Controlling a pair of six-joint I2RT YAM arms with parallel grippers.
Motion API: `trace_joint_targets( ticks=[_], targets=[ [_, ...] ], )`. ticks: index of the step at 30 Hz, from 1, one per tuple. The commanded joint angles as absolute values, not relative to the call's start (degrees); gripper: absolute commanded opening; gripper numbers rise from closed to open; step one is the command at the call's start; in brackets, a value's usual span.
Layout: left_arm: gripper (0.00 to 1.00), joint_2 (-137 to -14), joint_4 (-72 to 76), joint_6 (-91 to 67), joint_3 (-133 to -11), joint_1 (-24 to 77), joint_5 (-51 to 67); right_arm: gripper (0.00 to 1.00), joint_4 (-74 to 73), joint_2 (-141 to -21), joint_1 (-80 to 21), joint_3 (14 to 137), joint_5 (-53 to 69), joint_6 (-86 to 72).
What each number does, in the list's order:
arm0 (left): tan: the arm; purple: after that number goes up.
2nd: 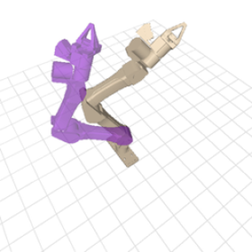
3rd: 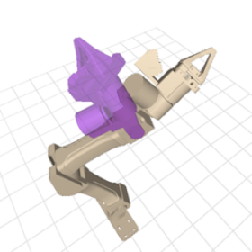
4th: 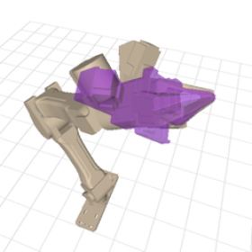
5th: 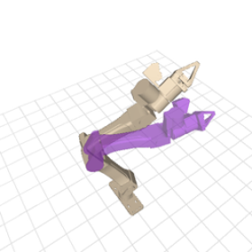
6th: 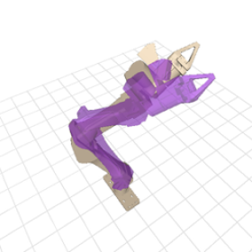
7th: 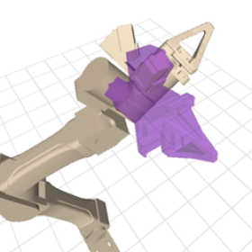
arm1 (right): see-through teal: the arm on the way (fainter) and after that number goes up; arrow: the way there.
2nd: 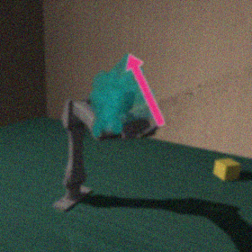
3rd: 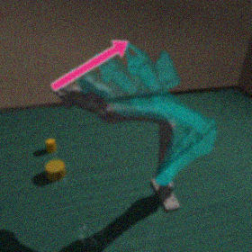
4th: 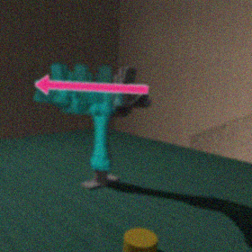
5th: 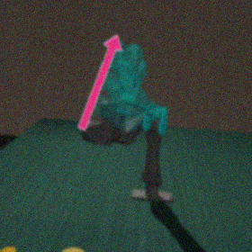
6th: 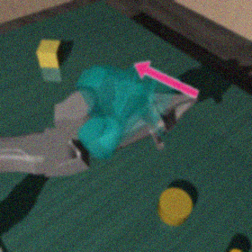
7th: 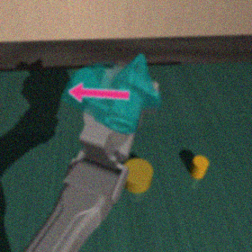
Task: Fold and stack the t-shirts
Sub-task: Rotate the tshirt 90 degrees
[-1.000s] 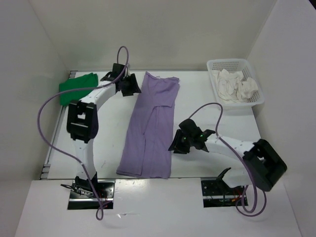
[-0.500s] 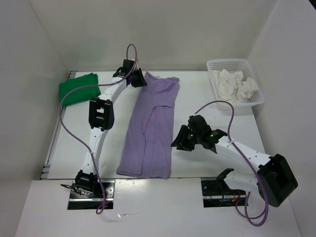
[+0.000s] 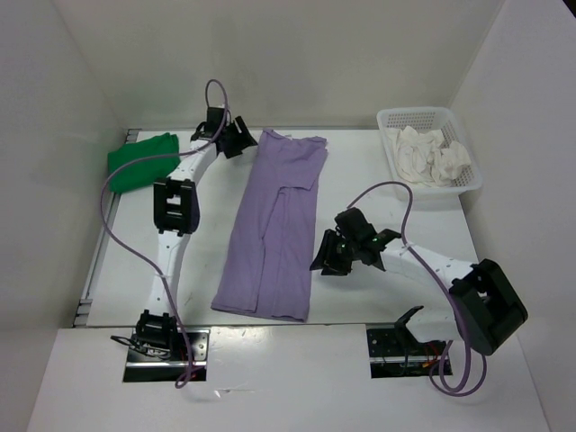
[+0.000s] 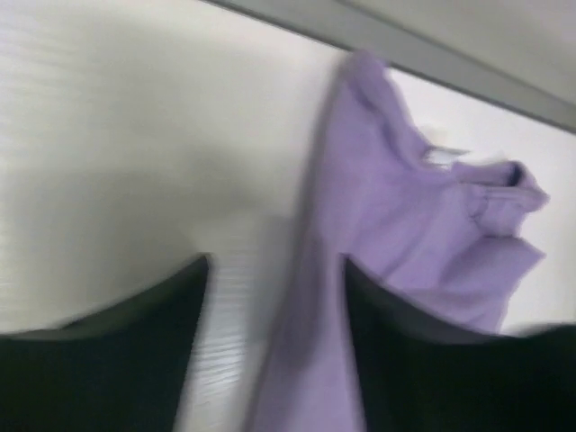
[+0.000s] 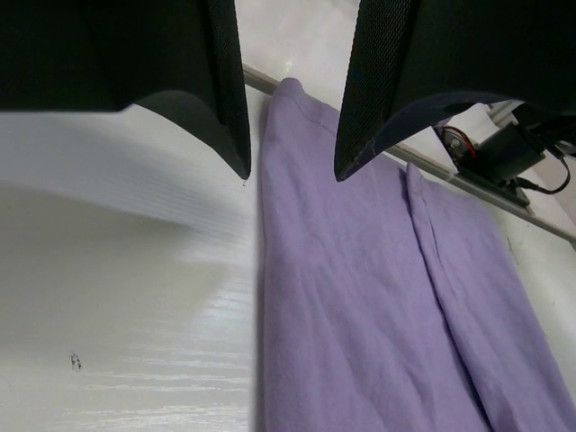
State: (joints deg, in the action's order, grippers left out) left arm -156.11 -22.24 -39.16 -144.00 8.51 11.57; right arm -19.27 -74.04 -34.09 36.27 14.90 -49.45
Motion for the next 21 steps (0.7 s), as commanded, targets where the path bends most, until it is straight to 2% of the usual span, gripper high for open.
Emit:
trace_joint_targets(
  ticks=[1, 3, 4, 5, 7, 10, 11, 12, 15, 18, 21],
  targets=[
    [0.78, -148.03, -17.24, -39.47, -135.74, 6.86, 11.43, 0.48, -19.77, -74.44, -33.75, 38.94, 15.29, -47.47],
    [0.88, -139.51, -15.39, -36.66, -127.75, 6.86, 10.38, 0.48, -19.78, -73.83, -33.75, 38.41, 14.77, -47.46],
    [0.93, -136.00, -14.42, -36.13, -116.83, 6.86, 9.50, 0.48, -20.38, -72.61, -33.75, 37.80, 14.07, -47.98],
    [0.95, -128.40, -11.63, -35.34, -110.63, 6.86, 8.88, 0.48, -20.39, -71.90, -33.75, 37.27, 14.06, -49.03],
    [0.96, -120.97, -10.11, -35.33, -98.93, 6.86, 7.91, 0.48, -19.78, -69.36, -33.75, 34.81, 13.54, -50.88],
    [0.84, -108.13, -10.62, -36.99, -78.71, 6.86, 9.75, 0.48, -18.63, -66.55, -34.89, 31.74, 13.54, -54.22],
    [0.78, -102.62, -12.20, -37.52, -74.40, 6.86, 10.71, 0.48, -17.85, -65.84, -36.46, 31.03, 13.54, -55.88],
    [0.67, -100.05, -13.35, -38.14, -70.44, 6.86, 11.68, 0.48, -17.32, -65.83, -37.34, 29.55, 13.54, -56.68],
    [0.49, -91.34, -22.13, -38.14, -57.87, 7.47, 9.68, 0.48, -17.30, -65.30, -39.55, 29.00, 14.15, -57.14],
    [0.45, -84.21, -30.74, -39.98, -53.71, 7.47, 9.67, 0.48, -16.71, -68.01, -41.12, 31.20, 15.19, -55.20],
    [0.47, -81.66, -36.98, -39.99, -49.67, 7.47, 11.07, 0.48, -17.49, -71.45, -44.55, 32.87, 15.21, -54.49]
  ],
)
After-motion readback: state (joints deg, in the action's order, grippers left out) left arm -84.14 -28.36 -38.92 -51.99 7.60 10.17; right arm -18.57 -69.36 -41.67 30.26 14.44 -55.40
